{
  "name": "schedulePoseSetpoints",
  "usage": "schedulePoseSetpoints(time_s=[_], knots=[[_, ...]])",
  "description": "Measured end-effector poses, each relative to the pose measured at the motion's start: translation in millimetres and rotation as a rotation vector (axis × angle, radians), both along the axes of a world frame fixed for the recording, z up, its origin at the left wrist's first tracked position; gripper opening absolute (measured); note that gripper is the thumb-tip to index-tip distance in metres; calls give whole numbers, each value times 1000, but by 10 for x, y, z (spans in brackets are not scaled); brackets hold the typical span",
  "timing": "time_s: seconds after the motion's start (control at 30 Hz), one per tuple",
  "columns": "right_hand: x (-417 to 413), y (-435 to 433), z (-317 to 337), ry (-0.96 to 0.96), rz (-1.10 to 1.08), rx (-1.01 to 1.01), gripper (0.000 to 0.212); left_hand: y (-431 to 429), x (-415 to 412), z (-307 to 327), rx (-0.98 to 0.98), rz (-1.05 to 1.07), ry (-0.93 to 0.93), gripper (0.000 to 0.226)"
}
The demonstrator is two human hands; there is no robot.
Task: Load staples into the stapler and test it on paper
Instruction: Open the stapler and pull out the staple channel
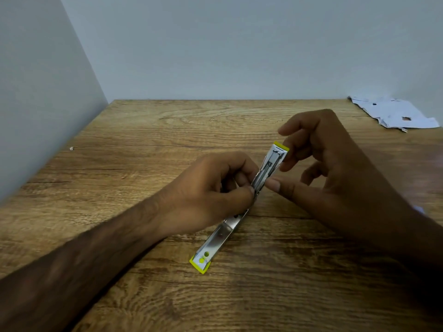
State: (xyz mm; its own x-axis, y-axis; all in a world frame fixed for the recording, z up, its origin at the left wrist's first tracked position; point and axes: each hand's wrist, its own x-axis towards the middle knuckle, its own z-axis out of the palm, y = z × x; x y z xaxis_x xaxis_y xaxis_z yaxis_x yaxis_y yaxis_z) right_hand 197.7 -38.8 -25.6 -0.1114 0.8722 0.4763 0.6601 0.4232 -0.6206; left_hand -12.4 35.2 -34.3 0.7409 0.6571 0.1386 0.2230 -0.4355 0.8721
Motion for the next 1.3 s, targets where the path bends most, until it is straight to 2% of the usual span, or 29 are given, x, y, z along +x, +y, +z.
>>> schedulePoseSetpoints(time_s=[0.1,0.27,0.47,0.7,0.87,1.03,1.13,1.23,1.3], knots=[[-2,-3,-2,4,-1,-27,51,-29,9,12,32,41,-17,14],[-12,-18,18,178,2,-81,21,-101,57,-16,132,116,-27,12],[-118,-6,-33,215,-96,-39,17,-161,117,-52,195,182,3,10],[-265,4,-124,322,-47,-54,32,-217,184,-73,211,192,-56,22],[-237,-3,-147,304,-21,-103,41,-201,175,-87,208,191,-46,14],[-146,-2,-63,313,5,-138,55,-167,163,-75,152,204,-82,23],[-80,-25,-15,230,-30,-70,56,-127,150,-73,153,234,-83,22],[-82,-35,-6,-26,-79,92,36,-114,134,-67,153,239,-77,25],[-80,-39,-8,-124,-97,149,33,-114,130,-61,138,250,-68,24]])
